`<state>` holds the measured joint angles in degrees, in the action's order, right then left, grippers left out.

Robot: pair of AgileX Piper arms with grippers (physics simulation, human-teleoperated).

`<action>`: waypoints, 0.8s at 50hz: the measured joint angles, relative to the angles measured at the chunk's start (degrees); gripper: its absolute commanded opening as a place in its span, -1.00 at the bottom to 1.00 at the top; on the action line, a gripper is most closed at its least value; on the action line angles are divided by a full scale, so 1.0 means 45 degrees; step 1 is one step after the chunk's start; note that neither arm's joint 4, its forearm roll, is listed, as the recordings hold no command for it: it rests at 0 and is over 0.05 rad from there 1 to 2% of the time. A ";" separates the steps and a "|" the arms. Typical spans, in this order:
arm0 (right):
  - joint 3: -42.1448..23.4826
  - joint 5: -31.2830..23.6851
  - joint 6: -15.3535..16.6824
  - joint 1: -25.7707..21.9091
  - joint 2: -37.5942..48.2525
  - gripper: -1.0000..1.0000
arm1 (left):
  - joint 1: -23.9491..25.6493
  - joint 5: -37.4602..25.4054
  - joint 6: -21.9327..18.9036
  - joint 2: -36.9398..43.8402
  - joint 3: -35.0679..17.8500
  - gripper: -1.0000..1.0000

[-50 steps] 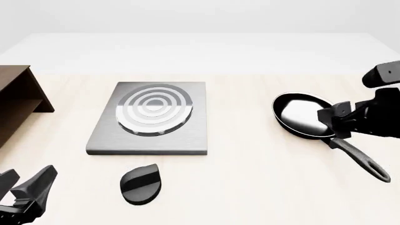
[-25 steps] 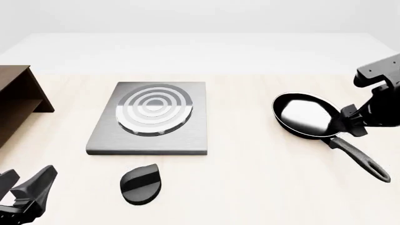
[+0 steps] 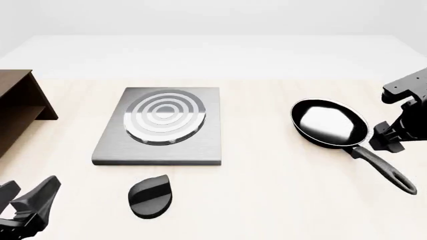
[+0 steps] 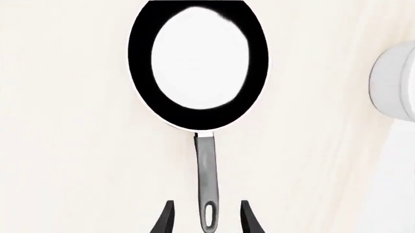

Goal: Turn on the stove and put the frying pan on it.

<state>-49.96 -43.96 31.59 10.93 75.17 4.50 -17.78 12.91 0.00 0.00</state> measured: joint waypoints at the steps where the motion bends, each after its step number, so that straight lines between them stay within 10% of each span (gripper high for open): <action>1: 0.0012 0.0030 0.0042 0.0038 0.0052 1.00 | 0.0000 0.0001 0.0003 0.0000 0.0000 1.00; 40: 0.1514 0.2764 0.0733 0.0703 0.2636 1.00 | 0.0013 0.0035 0.0055 0.0000 0.0000 1.00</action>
<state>-43.15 -31.53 34.88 14.09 87.03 4.56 -17.62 13.16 0.00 0.00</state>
